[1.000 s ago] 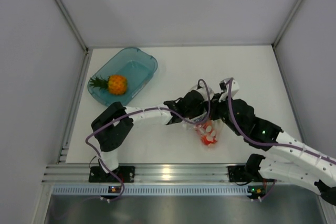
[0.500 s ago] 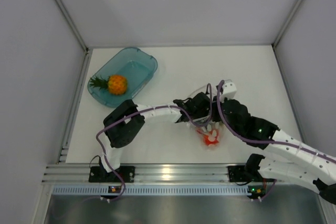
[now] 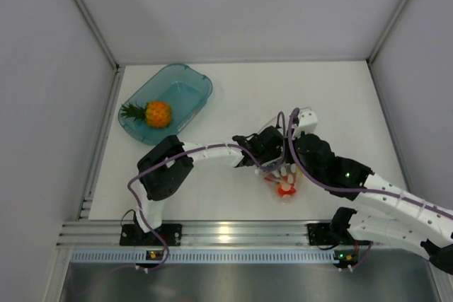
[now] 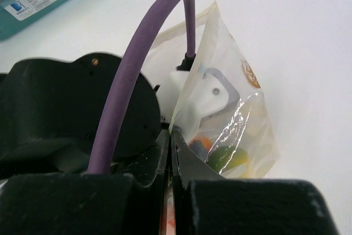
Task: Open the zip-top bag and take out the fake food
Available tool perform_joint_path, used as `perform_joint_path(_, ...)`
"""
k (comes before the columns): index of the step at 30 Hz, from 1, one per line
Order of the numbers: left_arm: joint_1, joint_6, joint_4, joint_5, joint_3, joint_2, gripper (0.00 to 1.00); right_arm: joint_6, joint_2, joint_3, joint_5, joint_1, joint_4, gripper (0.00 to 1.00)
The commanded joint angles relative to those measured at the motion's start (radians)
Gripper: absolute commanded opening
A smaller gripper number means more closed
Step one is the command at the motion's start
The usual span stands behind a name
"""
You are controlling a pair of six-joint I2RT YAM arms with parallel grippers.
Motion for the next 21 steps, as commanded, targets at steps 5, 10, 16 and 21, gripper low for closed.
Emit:
perform_joint_path(5, -0.048, -0.003, 0.232, -0.022, -0.154, -0.151, 0.00, -0.045, 0.011, 0.069, 0.020, -0.067, 0.064, 0.00)
perform_joint_path(10, -0.048, -0.024, 0.325, -0.047, -0.220, -0.200, 0.00, -0.083, 0.022, 0.082, -0.029, -0.127, 0.047, 0.00)
perform_joint_path(16, -0.048, -0.057, 0.376, -0.166, -0.269, -0.260, 0.00, -0.106, 0.048, 0.082, -0.044, -0.142, 0.028, 0.00)
perform_joint_path(21, -0.048, -0.041, 0.468, -0.164, -0.324, -0.317, 0.00, -0.083, 0.075, 0.085, -0.007, -0.182, -0.004, 0.00)
